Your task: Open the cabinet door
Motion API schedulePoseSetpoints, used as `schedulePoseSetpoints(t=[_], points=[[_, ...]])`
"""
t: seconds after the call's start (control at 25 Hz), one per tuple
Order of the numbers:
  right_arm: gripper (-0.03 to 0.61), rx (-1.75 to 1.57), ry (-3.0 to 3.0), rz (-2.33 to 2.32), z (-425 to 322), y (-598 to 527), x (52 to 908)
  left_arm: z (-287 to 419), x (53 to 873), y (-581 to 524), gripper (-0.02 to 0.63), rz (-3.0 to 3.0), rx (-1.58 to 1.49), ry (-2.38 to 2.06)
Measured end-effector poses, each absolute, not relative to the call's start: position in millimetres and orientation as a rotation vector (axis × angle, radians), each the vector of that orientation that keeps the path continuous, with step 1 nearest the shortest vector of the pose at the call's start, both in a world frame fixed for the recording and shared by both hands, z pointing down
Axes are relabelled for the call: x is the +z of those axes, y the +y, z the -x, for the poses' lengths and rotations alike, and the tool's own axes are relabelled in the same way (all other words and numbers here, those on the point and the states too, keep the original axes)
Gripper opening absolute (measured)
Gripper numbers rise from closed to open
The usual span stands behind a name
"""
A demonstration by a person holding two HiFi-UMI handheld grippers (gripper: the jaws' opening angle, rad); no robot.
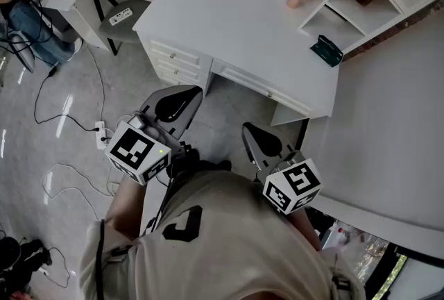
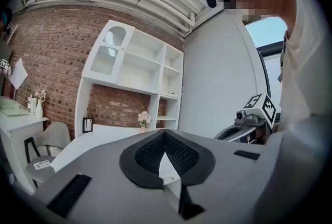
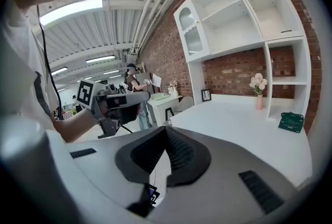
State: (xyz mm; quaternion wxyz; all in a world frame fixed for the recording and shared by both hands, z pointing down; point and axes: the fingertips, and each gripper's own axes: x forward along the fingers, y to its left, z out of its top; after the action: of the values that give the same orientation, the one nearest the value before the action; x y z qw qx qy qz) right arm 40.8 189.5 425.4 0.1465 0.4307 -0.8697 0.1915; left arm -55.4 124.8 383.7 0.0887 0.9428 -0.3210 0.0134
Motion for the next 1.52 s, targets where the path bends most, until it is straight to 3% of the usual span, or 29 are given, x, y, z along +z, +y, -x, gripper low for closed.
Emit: schedulePoseSetpoints(t=[0.32, 1.12, 1.52], points=[[0.023, 0.425, -2.490, -1.163, -12.1, 177.3, 425.5, 87.0, 401.9, 113.5, 0.017, -2.754, 0.065, -1.011], [0.023, 0.802, -2.442, -1.238, 7.3, 161.2, 459.9, 115.3, 415.1, 107.1, 0.017, -2.771, 0.109, -1.071], [0.021, 0.761, -2.452, -1.273, 24.0, 157.0, 461.0, 129.6, 421.6, 107.8, 0.017, -2.748, 0.073, -1.014]])
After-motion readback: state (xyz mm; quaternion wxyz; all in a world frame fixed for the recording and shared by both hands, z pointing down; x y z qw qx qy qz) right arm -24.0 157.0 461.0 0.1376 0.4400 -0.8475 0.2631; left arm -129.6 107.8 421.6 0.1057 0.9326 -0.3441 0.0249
